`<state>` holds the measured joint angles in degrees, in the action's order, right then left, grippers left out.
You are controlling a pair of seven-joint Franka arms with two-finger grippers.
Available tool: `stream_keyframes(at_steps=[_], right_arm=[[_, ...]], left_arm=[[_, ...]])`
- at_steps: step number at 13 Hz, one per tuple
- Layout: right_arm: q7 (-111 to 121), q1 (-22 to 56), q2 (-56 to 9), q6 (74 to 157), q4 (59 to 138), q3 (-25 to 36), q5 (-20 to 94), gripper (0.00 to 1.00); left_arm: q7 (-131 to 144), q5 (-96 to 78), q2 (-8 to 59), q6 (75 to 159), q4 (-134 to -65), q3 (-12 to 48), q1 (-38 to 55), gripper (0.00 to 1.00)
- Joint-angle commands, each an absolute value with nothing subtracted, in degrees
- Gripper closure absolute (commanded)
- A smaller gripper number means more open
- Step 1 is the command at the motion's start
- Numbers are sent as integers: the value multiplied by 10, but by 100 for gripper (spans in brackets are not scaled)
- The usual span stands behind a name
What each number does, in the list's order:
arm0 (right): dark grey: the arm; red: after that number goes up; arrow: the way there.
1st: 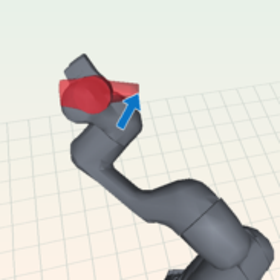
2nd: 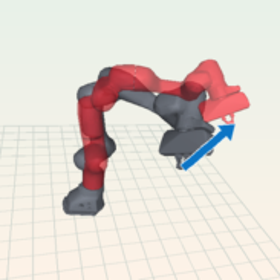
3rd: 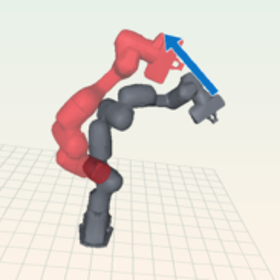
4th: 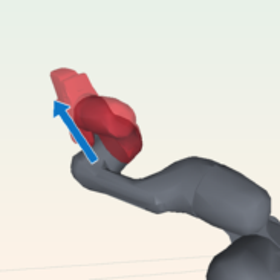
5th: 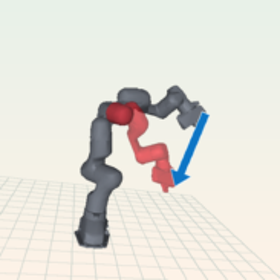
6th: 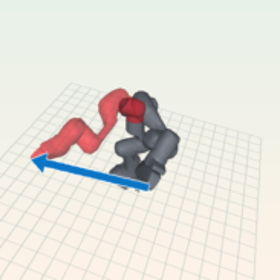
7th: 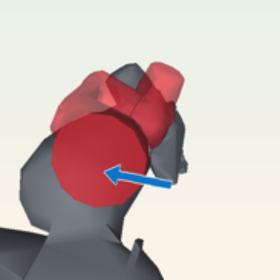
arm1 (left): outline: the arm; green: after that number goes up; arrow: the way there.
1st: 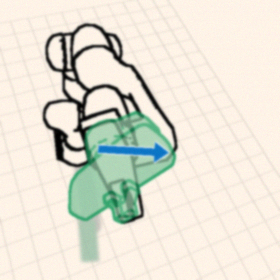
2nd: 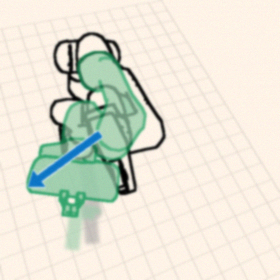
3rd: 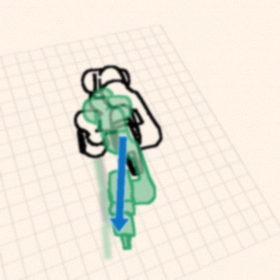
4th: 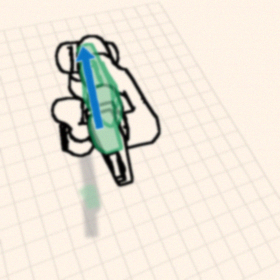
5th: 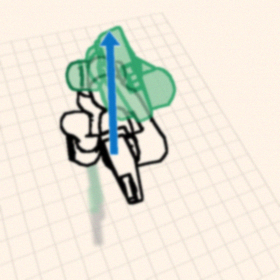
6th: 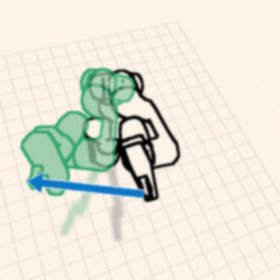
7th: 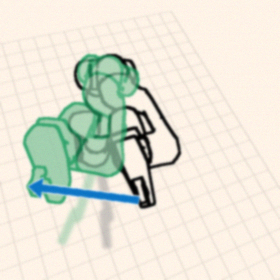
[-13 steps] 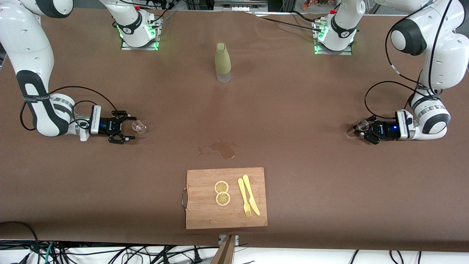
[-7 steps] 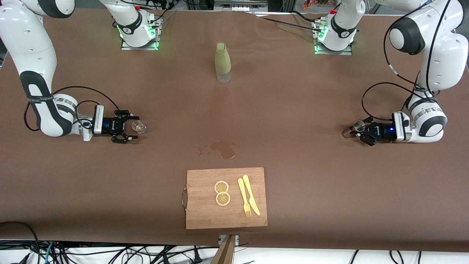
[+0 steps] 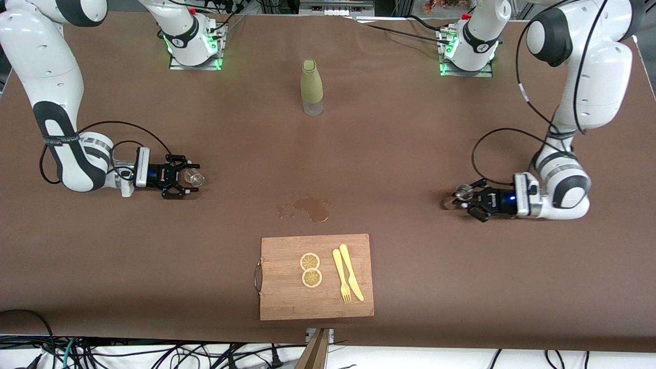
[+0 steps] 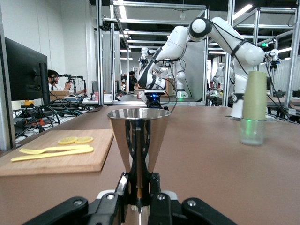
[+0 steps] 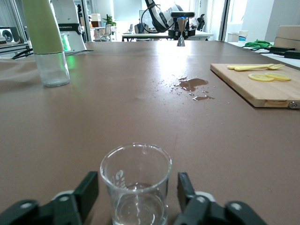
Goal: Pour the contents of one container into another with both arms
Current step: 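Lift the glass with the right gripper while the left gripper carries the jigger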
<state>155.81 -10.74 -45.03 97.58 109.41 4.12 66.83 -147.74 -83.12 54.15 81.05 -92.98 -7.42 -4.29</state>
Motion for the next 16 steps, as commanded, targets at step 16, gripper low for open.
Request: stream_keyframes(at_steps=[16], right_arm=[[1377,-39,-443,887,1009,-33,686,100]], left_arm=[[-1416,-998,524,1171,-910,119,116,100]])
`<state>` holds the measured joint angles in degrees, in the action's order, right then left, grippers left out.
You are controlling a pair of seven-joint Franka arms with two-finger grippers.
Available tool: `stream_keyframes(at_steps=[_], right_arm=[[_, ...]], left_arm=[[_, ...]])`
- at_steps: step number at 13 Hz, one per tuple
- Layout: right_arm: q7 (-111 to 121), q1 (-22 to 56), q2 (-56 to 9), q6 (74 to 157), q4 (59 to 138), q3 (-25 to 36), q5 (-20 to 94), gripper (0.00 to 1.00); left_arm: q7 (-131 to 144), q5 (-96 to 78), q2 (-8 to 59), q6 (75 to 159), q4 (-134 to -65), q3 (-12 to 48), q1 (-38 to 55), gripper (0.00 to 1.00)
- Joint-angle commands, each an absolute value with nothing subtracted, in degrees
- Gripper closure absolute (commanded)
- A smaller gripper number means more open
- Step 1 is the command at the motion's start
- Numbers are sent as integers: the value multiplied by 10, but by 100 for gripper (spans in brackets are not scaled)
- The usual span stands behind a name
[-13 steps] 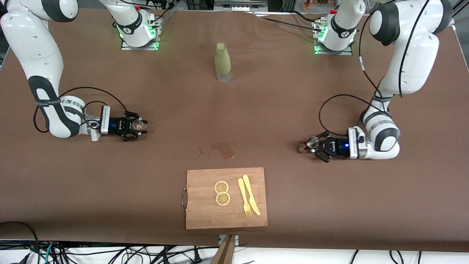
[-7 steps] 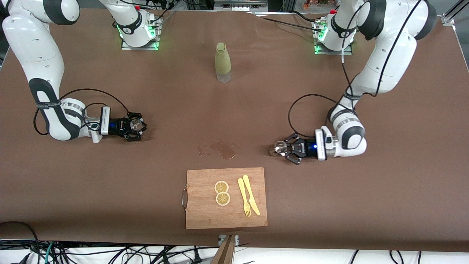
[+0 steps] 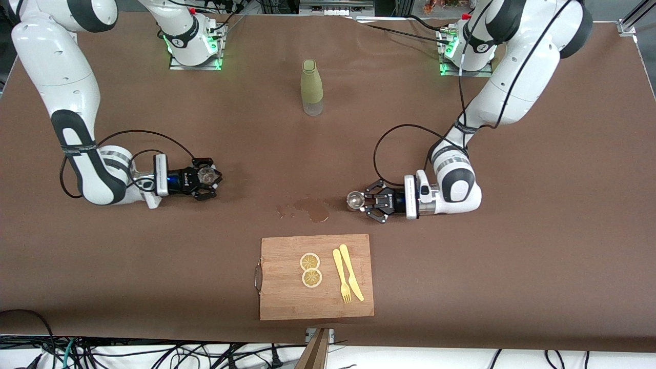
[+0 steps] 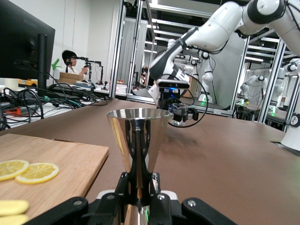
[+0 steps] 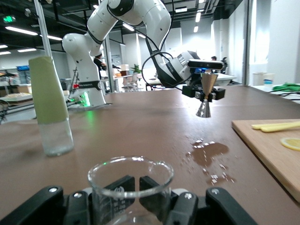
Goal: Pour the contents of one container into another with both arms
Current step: 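Lift the glass with the right gripper while the left gripper carries the jigger, then bring the glass in the right gripper above the jigger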
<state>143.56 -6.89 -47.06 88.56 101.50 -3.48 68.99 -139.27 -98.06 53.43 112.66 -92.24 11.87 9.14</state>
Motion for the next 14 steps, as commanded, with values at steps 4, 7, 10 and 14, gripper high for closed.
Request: stream_keyframes(at_steps=[4,7,10,14], right_arm=[[1241,23,-403,901,965,-30,686,100],[1131,51,-362,937,956,-33,671,100],[1044,68,-352,940,922,-33,613,100],[935,81,-338,939,890,-34,542,100]], left_arm=[[-1416,-1024,531,1198,-889,120,159,100],[-1414,-1027,543,1215,-861,118,192,100],[-1405,-1034,549,1230,-847,118,204,100],[-1405,-1036,563,1237,-826,118,219,100]])
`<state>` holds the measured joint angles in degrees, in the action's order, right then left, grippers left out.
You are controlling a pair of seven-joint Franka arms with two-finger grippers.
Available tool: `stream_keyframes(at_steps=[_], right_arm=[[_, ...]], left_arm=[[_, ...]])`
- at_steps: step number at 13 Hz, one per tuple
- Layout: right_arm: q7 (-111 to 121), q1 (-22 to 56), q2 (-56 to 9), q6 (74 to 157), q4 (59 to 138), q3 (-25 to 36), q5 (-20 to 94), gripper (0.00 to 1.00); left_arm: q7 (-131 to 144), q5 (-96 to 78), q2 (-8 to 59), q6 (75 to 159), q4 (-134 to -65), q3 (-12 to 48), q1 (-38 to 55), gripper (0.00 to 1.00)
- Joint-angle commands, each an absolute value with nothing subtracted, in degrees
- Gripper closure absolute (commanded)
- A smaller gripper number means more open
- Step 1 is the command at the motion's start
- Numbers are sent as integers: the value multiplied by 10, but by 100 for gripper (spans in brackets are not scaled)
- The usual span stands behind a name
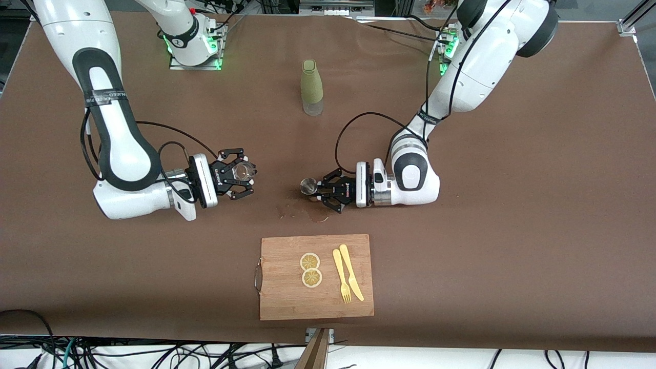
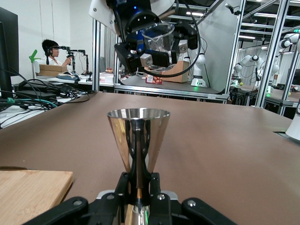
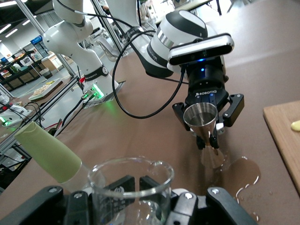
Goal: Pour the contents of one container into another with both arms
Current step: 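Bring the glass in the right gripper above the jigger, then tilt the glass with the right gripper, pouring into the held jigger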
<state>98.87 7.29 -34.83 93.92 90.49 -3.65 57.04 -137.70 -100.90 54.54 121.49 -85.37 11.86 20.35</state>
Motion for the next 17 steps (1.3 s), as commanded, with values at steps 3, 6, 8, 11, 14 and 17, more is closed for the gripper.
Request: stream_keyframes(at_steps=[3,6,8,11,14,17], right_arm=[[855,110,-337,939,847,-33,480,100],[802,134,-338,942,833,-33,447,100],[764,150,-338,964,831,-33,442,100],[743,163,-340,981,824,-33,425,100],[694,182,-343,1016,824,-33,406,100],[678,193,-348,1026,824,-33,401,99]], left_arm=[[-1404,-1050,565,1260,-817,118,231,100],[-1403,-1060,570,1266,-806,118,238,100],[-1398,-1060,571,1278,-803,118,244,100],[-1395,-1063,573,1285,-795,118,249,100],[-1390,-1063,573,1285,-795,118,249,100],[-1388,-1063,572,1285,-795,118,249,100]])
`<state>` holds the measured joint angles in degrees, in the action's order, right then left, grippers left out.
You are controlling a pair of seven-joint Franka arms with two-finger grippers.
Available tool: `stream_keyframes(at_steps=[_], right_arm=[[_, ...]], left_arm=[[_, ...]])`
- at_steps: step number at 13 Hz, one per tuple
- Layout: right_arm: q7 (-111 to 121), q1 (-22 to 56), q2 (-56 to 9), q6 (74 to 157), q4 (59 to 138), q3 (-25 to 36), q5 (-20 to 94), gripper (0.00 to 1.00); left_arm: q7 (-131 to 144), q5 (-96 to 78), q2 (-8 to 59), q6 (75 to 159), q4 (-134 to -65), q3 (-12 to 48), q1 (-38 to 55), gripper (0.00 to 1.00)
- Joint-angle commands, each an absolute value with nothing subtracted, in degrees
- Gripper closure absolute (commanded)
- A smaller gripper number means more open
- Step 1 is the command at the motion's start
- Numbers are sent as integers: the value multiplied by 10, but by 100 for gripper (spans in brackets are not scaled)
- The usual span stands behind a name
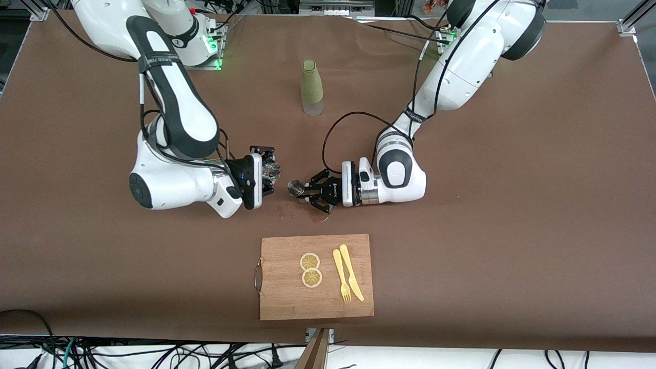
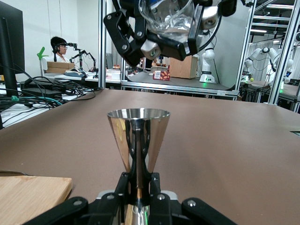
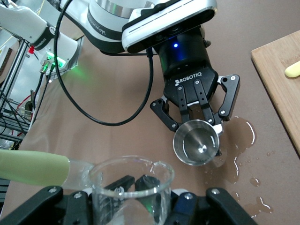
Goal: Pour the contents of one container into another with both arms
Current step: 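Tilt the glass with the right gripper, pouring into the held jigger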
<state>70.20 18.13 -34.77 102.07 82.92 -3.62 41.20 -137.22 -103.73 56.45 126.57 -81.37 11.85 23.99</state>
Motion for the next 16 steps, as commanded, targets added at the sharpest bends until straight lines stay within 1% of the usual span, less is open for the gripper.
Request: stream_keyframes(at_steps=[1,6,11,16], right_arm=[[669,197,-349,1035,824,-33,400,99],[653,204,-360,1058,823,-33,389,99],[614,212,-383,1057,786,-33,378,99],[588,216,-388,1058,775,-33,367,99]], left_arm=[[-1388,-1063,572,1285,-795,118,250,100],[-1382,-1063,572,1286,-793,118,250,100],[-1382,-1063,572,1286,-793,118,250,100],[-1378,-1063,572,1286,-792,118,251,100]])
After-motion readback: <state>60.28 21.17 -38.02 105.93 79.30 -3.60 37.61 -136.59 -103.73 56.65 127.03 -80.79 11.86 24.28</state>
